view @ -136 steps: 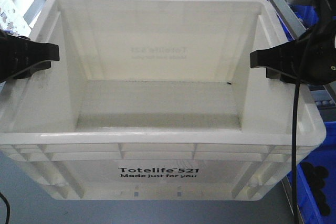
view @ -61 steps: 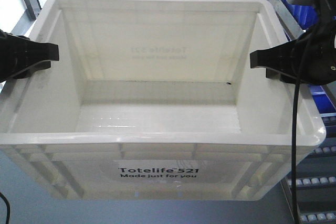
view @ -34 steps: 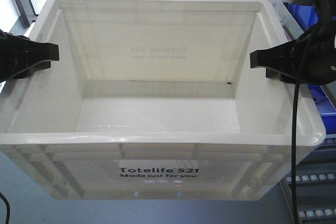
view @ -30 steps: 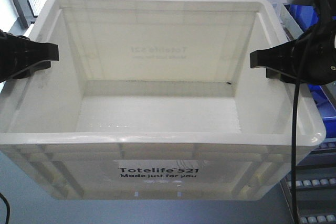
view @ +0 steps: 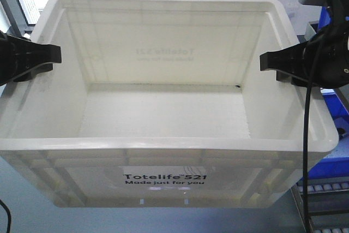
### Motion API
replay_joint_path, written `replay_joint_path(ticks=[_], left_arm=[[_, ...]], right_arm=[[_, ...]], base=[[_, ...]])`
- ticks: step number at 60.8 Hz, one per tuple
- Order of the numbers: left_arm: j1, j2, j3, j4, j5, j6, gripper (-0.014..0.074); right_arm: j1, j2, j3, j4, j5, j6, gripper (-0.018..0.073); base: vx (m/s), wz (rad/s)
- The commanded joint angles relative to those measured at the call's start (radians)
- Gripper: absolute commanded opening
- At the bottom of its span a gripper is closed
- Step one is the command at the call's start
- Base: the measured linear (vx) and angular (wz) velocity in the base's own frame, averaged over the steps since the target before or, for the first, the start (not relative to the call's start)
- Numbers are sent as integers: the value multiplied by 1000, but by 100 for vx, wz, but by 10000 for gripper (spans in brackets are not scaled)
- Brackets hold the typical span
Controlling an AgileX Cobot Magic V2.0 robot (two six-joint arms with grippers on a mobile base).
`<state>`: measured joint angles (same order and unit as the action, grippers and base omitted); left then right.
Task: Move bin from left to right shelf
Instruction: 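Carry the held tote up to the other roller shelf of blue bins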
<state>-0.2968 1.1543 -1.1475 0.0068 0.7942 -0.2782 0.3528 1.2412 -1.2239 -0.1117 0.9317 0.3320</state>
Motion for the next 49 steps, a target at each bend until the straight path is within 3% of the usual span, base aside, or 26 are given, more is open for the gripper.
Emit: replay_joint_path(ticks=[1,49], left_arm=[[4,-40,-41,38,-102,28,-6],[4,-40,-41,38,-102,28,-6]], right_arm=[[-17,-36,-38,-94,-106,-4,-9],[-17,-36,-38,-94,-106,-4,-9]], base=[[35,3],[32,7]])
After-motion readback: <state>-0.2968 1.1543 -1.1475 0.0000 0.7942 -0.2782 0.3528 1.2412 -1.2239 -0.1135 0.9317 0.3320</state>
